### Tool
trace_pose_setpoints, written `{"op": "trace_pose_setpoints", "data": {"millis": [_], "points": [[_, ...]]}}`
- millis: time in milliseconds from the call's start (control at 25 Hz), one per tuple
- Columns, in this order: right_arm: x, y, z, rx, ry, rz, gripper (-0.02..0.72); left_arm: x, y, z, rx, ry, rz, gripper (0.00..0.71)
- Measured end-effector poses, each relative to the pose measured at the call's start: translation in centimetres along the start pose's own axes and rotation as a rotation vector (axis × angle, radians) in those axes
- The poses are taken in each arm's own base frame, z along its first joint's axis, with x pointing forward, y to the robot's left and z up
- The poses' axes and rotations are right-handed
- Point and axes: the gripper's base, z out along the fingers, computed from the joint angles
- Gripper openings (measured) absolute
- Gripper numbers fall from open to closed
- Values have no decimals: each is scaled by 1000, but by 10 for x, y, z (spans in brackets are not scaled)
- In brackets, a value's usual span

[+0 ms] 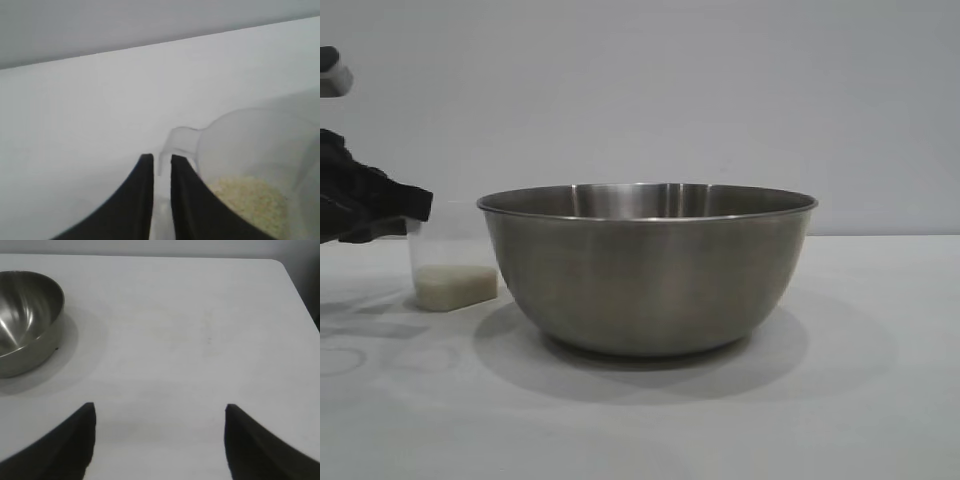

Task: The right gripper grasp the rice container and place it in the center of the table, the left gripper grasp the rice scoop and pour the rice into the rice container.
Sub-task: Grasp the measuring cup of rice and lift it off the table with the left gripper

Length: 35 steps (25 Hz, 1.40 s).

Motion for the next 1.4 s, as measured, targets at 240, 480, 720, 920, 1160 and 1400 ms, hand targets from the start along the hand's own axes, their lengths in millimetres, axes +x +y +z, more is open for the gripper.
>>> {"op": "trace_pose_setpoints", "data": {"millis": [240,480,720,920,1160,1400], "points": [[0,0,0,0,0,0,484,4,-2,4,31,8,27,0],[0,0,0,0,0,0,484,4,-3,4,32,7,44,0],[0,0,0,0,0,0,484,4,-3,4,32,7,73,50],[0,0,0,0,0,0,484,4,-3,4,32,7,78,235],[0,0,0,0,0,0,484,4,-5,5,59,3,115,243],[0,0,0,0,0,0,484,4,-10,6,114,1,143,243]]}}
